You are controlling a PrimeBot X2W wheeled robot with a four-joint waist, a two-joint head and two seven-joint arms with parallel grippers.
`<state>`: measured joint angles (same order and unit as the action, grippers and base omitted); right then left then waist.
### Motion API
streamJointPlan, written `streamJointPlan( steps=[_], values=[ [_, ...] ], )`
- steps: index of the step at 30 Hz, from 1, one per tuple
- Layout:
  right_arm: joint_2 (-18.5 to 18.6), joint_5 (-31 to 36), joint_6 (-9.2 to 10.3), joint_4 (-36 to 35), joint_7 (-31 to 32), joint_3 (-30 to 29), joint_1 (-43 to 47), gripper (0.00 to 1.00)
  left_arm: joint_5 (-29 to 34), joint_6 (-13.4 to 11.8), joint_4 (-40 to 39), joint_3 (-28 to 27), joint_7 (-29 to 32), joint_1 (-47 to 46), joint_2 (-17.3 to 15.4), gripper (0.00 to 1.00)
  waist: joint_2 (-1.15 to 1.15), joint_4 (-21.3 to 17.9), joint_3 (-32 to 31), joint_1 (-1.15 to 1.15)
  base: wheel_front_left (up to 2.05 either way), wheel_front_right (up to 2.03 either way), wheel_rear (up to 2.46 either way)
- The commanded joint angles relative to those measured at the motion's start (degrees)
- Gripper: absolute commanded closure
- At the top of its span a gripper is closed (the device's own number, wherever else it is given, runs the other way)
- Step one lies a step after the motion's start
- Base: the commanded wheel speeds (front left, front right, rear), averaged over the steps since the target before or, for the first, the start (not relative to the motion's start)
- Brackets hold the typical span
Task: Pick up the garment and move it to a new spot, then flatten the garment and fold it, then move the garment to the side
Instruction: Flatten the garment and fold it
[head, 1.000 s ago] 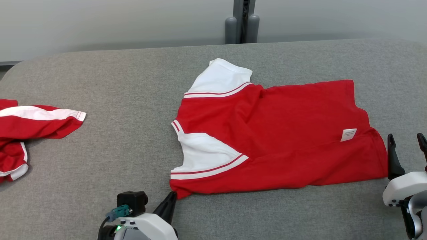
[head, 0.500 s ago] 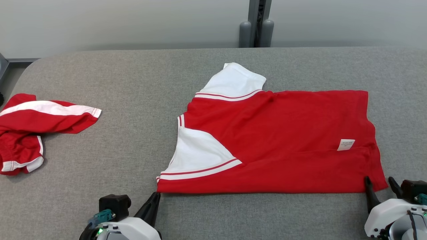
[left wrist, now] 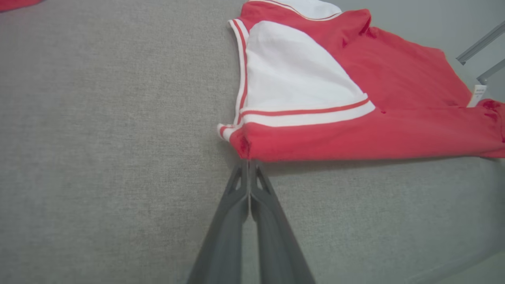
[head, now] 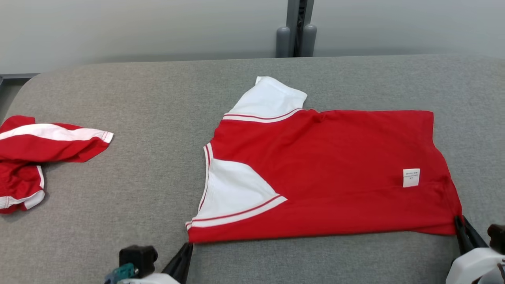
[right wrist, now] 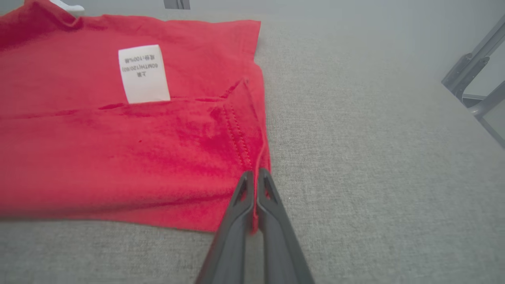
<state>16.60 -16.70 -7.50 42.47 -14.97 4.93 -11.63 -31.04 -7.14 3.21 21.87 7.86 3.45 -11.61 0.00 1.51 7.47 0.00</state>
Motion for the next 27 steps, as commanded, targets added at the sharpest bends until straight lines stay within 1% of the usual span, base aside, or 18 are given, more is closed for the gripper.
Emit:
streamJointPlan(
  steps=[1, 3, 4, 7, 9, 12, 16, 17, 18, 19, 20, 21, 22, 23, 27],
  values=[
    [0.80, -0.29, 0.00, -1.16, -0.24, 0.04, 1.73, 1.00, -0.46, -0.70, -1.34, -0.24, 0.61, 2.00, -0.76, 1.00, 0.00, -0.71, -0.05, 0.00, 0.00, 0.00, 0.00],
    [1.52, -0.34, 0.00, -2.28, -0.25, 0.11, 2.69, 1.00, -0.64, -1.35, -3.10, -0.04, 1.56, 3.77, -1.25, 1.00, 0.00, -0.91, -0.04, 0.00, 0.00, 0.00, 0.00],
    [2.10, -0.33, 0.01, -3.22, -0.24, 0.07, 3.85, 1.00, -0.54, -2.14, -4.86, 0.03, 2.39, 5.48, -1.88, 1.00, 0.00, -0.87, -0.07, 0.00, 0.00, 0.00, 0.00],
    [2.64, -0.48, 0.00, -4.36, -0.24, -0.26, 5.85, 1.00, -0.72, -3.22, -6.97, 0.09, 3.62, 7.44, -2.34, 1.00, 0.00, -0.57, -0.32, 0.00, 0.00, 0.00, 0.00],
    [2.81, -0.37, 0.01, -4.52, -0.24, -0.29, 6.50, 1.00, -0.82, -3.36, -7.39, 0.19, 4.10, 7.96, -2.48, 1.00, 0.00, -0.47, -0.43, 0.00, 0.00, 0.00, 0.00],
    [2.88, -0.42, 0.00, -4.38, -0.24, -0.19, 7.48, 1.00, -1.24, -3.55, -8.01, 1.06, 6.44, 9.02, -3.01, 1.00, 0.00, -0.34, -0.72, 0.00, 0.00, 0.00, 0.00],
    [2.81, -0.08, 0.00, -3.27, -0.24, 0.49, 7.26, 1.00, -0.94, -4.37, -8.23, 1.84, 8.68, 8.87, -3.26, 1.00, 0.00, -0.35, -1.23, 0.00, 0.00, 0.00, 0.00],
    [2.92, 0.22, 0.00, -3.13, -0.24, 0.53, 6.97, 0.96, -0.54, -4.81, -8.23, 1.79, 8.74, 8.52, -3.31, 1.00, 0.00, -0.36, -1.38, 0.00, 0.00, 0.00, 0.00],
    [3.00, 0.49, 0.01, -3.13, -0.24, 0.20, 6.65, 0.62, -0.22, -5.13, -8.27, 1.70, 8.52, 8.21, -3.38, 1.00, 0.00, -0.38, -1.54, 0.00, 0.00, 0.00, 0.00],
    [2.93, 0.69, 0.01, -3.25, -0.24, -0.32, 6.44, 0.40, -0.03, -5.39, -8.35, 1.58, 8.31, 8.04, -3.33, 1.00, 0.00, -0.42, -1.71, 0.00, 0.00, 0.00, 0.00],
    [2.88, 0.83, 0.01, -3.54, -0.24, -0.93, 6.36, 0.00, 0.22, -5.80, -8.46, 1.36, 8.04, 7.90, -3.29, 0.76, 0.00, -0.48, -1.91, 0.00, 0.00, 0.00, 0.00],
    [2.92, 1.22, 0.01, -3.98, -0.24, -1.67, 6.38, 0.00, 0.50, -6.07, -8.52, 1.24, 7.97, 7.85, -3.46, 0.51, 0.00, -0.54, -2.08, 0.00, 0.00, 0.00, 0.00],
    [2.92, 1.63, 0.01, -4.67, -0.25, -2.49, 6.40, 0.00, 0.46, -6.34, -8.90, 0.90, 7.39, 7.78, -3.23, 0.10, 0.00, -0.60, -2.28, 0.00, 0.00, 0.00, 0.00],
    [2.72, 2.08, 0.00, -5.60, -0.24, -3.45, 6.51, 0.00, 0.98, -6.83, -9.32, 0.63, 6.93, 7.53, -3.17, 0.00, 0.00, -0.66, -2.48, 0.00, 0.00, 0.00, 0.00],
    [1.12, 5.07, 0.00, -9.97, -0.24, -6.94, 7.32, 0.00, 2.16, -8.69, -11.22, -0.93, 4.66, 6.92, -3.08, 0.00, 0.00, -1.20, -3.41, 0.00, 0.00, 0.00, 0.00]
  ],
)
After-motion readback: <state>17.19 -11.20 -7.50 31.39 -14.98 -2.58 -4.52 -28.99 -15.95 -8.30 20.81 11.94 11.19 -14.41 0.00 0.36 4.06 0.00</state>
